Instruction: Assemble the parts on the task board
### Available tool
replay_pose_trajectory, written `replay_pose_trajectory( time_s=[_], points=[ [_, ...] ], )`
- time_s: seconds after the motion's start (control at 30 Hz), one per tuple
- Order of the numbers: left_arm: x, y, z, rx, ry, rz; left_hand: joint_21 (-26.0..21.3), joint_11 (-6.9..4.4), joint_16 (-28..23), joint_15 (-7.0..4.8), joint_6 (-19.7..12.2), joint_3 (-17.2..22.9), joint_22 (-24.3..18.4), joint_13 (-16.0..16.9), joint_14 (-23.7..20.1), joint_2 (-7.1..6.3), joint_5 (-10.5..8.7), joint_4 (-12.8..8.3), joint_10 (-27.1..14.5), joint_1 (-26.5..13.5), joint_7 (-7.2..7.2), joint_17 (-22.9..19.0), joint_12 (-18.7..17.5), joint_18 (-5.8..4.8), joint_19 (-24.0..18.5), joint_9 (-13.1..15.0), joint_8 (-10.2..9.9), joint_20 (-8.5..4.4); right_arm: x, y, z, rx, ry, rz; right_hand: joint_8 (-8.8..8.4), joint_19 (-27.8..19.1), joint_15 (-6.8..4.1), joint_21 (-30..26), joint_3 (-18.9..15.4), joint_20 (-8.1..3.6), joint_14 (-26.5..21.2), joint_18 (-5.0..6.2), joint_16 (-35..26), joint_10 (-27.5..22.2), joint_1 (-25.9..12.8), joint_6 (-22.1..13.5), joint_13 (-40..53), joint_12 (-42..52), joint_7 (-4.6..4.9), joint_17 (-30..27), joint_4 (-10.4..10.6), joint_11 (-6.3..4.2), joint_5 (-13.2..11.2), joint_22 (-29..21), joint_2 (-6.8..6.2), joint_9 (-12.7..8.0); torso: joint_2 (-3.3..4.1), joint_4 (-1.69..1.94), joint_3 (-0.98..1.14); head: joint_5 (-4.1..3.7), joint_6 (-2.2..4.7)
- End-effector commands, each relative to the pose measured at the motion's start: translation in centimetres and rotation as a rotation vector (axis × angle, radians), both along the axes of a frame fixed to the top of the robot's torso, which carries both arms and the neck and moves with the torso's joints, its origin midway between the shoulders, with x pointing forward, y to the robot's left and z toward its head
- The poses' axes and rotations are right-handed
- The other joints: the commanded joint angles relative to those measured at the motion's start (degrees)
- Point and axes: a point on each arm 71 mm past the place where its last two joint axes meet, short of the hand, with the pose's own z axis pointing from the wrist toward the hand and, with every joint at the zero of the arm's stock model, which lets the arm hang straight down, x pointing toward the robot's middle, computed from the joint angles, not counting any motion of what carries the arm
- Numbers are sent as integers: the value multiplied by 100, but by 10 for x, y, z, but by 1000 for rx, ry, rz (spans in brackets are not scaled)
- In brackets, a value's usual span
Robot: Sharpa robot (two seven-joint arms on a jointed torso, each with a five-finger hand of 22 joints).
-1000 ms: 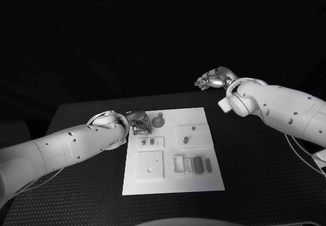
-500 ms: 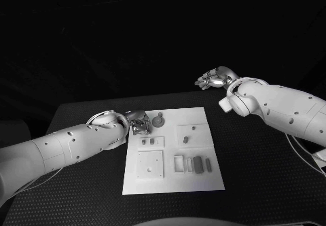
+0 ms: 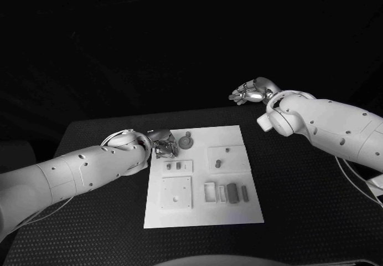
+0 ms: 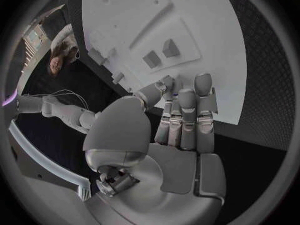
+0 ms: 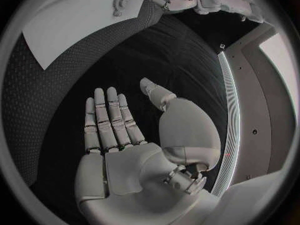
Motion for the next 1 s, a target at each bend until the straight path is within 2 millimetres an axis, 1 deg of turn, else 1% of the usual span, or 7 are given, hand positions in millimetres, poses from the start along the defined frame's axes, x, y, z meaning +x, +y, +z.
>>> replay_pose_trajectory(
  time_s=[0.03,0.33,0.83,1.0],
  points=[
    [-4,2,-11,43,53,-8,29,-3,34,-28,52,19,127,11,9,45,16,4,32,5,17,5,21,416,-6,8,22,-26,0,2,0,1,-2,18,31,5,7,-23,-26,-24,-28,-81,-39,-22,-22,-35,-8,28,131,7,-1,23,-11,11,-9,-9,2,-1,1,2,2],
    [-2,3,-9,27,27,10,29,0,41,-27,30,18,125,16,9,69,16,14,18,-17,26,7,6,409,-1,7,13,-31,-1,2,0,1,-3,18,32,6,7,-27,-26,-24,-28,-81,-40,-23,-23,-35,-10,29,131,8,-1,23,-11,15,-9,-11,2,-5,6,13,14],
    [0,1,-5,-27,-9,25,36,-3,63,-29,26,21,126,36,21,135,15,20,30,-56,26,15,5,402,20,28,26,-42,0,3,0,2,-3,21,33,7,7,-33,-26,-24,-29,-81,-41,-23,-23,-35,-13,31,131,10,-1,23,-11,20,-9,-12,2,-10,8,19,23],
    [1,2,-5,-33,-10,29,40,-6,70,-33,28,22,128,42,26,142,15,18,36,-61,23,17,6,403,28,35,31,-46,-1,3,0,1,-3,21,34,8,8,-36,-26,-24,-29,-81,-42,-23,-24,-35,-14,31,131,10,0,23,-11,22,-9,-13,2,-4,7,14,20]
  ],
)
